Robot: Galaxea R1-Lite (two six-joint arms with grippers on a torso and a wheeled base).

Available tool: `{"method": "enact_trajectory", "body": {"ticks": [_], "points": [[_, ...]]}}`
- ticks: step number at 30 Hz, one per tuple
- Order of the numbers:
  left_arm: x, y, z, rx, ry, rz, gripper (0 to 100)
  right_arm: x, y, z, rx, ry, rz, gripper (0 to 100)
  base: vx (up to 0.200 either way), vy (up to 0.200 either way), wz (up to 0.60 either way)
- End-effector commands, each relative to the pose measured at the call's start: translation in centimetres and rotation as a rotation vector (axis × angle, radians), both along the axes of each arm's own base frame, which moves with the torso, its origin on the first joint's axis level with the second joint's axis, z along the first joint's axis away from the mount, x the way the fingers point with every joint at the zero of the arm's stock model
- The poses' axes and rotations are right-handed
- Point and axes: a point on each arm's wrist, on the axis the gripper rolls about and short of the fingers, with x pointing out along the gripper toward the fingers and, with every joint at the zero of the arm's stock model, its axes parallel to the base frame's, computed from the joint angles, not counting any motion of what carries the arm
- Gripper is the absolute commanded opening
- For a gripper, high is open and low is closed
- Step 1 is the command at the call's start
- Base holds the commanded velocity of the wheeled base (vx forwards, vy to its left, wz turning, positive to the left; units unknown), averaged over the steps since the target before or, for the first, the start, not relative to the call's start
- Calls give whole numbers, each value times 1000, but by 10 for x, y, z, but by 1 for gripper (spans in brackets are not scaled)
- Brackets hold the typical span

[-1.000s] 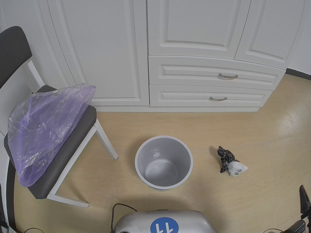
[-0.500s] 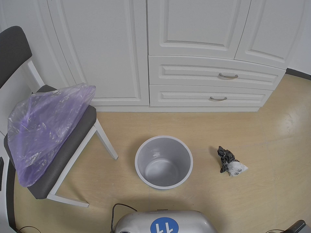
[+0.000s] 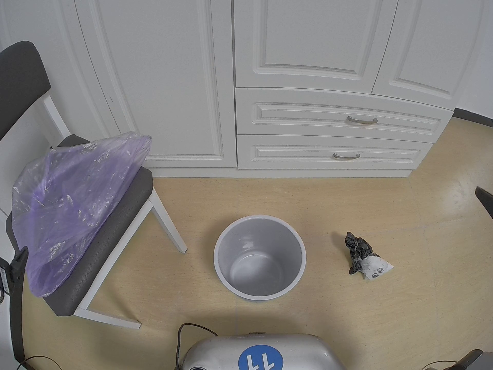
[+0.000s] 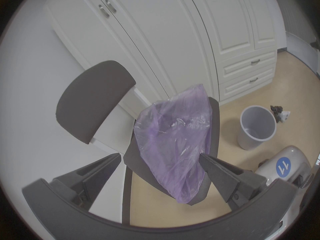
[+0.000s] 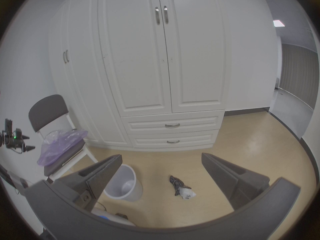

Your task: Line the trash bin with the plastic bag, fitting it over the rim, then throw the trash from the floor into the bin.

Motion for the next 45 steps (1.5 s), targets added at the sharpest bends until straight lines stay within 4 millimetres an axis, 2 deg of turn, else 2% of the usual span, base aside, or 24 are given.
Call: {"method": "enact_trajectory", "body": {"ticks": [1,5,13,25,34,45], "points": [[35,1,-9,17,144,1,100,45,5,-16,36,90,-34,100,0,0,0],[44,1,-12,45,176,-10,100,56,13,-25,25,89,-71,100,0,0,0],[58,3,-23,91,283,-26,100,68,31,-35,-1,139,-7,100,0,0,0],[78,2,-41,174,428,-78,100,74,33,-41,-7,173,-9,100,0,0,0],[113,5,-56,271,437,8,100,76,32,-41,-6,176,-16,100,0,0,0],[117,0,-54,314,428,43,100,76,32,-40,-4,169,-17,100,0,0,0]]}}
